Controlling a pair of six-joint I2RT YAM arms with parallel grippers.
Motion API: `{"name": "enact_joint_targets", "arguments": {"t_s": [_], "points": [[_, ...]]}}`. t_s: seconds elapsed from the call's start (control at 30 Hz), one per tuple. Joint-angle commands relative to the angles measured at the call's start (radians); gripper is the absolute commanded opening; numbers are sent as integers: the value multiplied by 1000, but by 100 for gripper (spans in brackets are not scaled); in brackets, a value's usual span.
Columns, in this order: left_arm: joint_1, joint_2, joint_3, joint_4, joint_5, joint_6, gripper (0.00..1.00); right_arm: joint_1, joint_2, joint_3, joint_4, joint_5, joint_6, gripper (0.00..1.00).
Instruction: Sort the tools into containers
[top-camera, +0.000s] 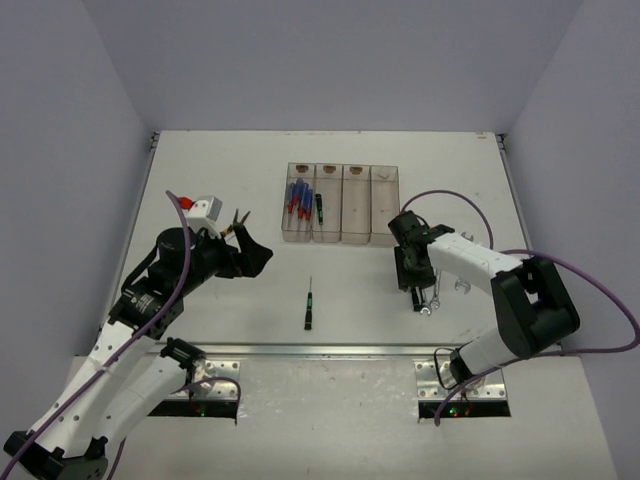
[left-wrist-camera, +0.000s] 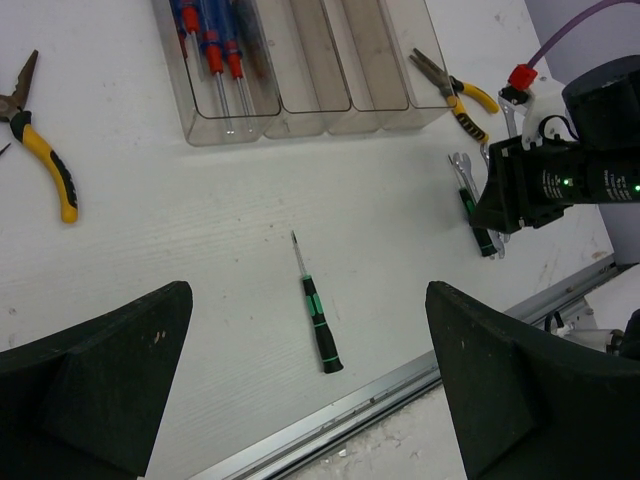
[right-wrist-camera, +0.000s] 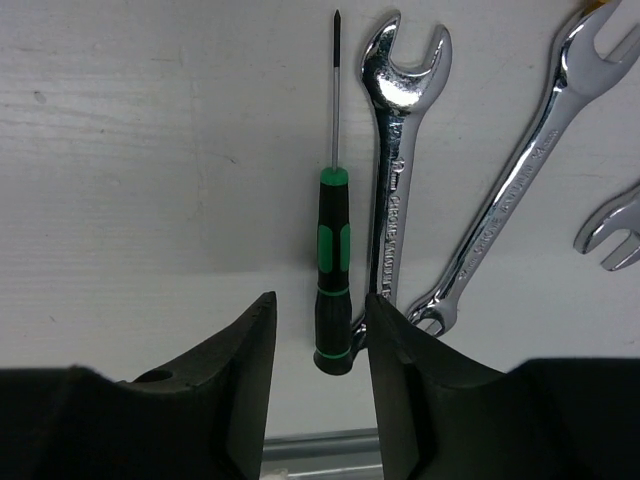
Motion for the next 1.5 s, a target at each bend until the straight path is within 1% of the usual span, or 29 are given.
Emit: {"name": "enact_joint_targets", "arguments": {"t_s": [0.0, 0.07, 0.13, 0.23, 0.3, 0.4, 0.47, 0.53, 0.67, 0.7, 0.8, 0.87, 0.93, 1.0, 1.13, 1.2, 1.3, 1.33, 1.37, 1.43, 1.47], "points": [[-4, -6, -2, 50, 14, 3, 100, -17, 42, 9, 63, -4, -13, 38], [-4, -4, -2, 51, 16, 4, 100, -20, 67, 6, 75, -12, -16, 35], [-4, -3, -2, 52, 18, 4, 100, -20, 95, 7, 87, -36, -19, 27], [-3, -1, -2, 52, 20, 4, 100, -20, 107, 0, 110, -65, -18, 20], [-4, 0, -2, 52, 22, 6, 100, -20, 104, -2, 111, -62, -10, 8], [-4, 2, -3, 54, 26, 6, 100, -19, 81, 5, 89, -39, 1, 1], [-4, 3, -3, 55, 27, 7, 100, -17, 42, 12, 67, -43, 8, 0], [-4, 3, -3, 55, 27, 7, 100, -12, -47, 15, 67, -92, 10, 0], [-4, 6, -3, 56, 24, 6, 100, -11, -182, 29, 104, -332, 9, 0], [-4, 5, -3, 56, 22, 6, 100, -11, -200, 41, 116, -343, 12, 0], [-4, 10, -5, 56, 17, 4, 100, -12, -212, 138, 175, -504, 52, 0], [-4, 20, -3, 56, 15, 4, 100, -6, -139, 209, 201, -559, 66, 0], [-3, 32, -2, 55, 16, 5, 100, 3, -42, 326, 231, -579, 101, 0], [-4, 39, -2, 51, 17, 6, 100, 14, 68, 396, 251, -565, 126, 0], [-4, 34, -2, 50, 10, 4, 100, 25, 196, 512, 324, -524, 211, 0], [-4, 33, -3, 50, 6, 3, 100, 32, 308, 635, 295, -487, 232, 0], [-6, 37, -3, 50, 9, 4, 100, 33, 407, 758, 244, -431, 234, 0], [-6, 39, -2, 50, 10, 4, 100, 33, 466, 828, 211, -414, 227, 0], [-5, 38, -2, 49, 10, 4, 100, 32, 506, 880, 181, -388, 217, 3], [-4, 34, -2, 50, 9, 4, 100, 32, 562, 976, 113, -360, 206, 13], [-4, 34, -2, 50, 9, 4, 100, 33, 582, 988, 109, -358, 206, 16]]}}
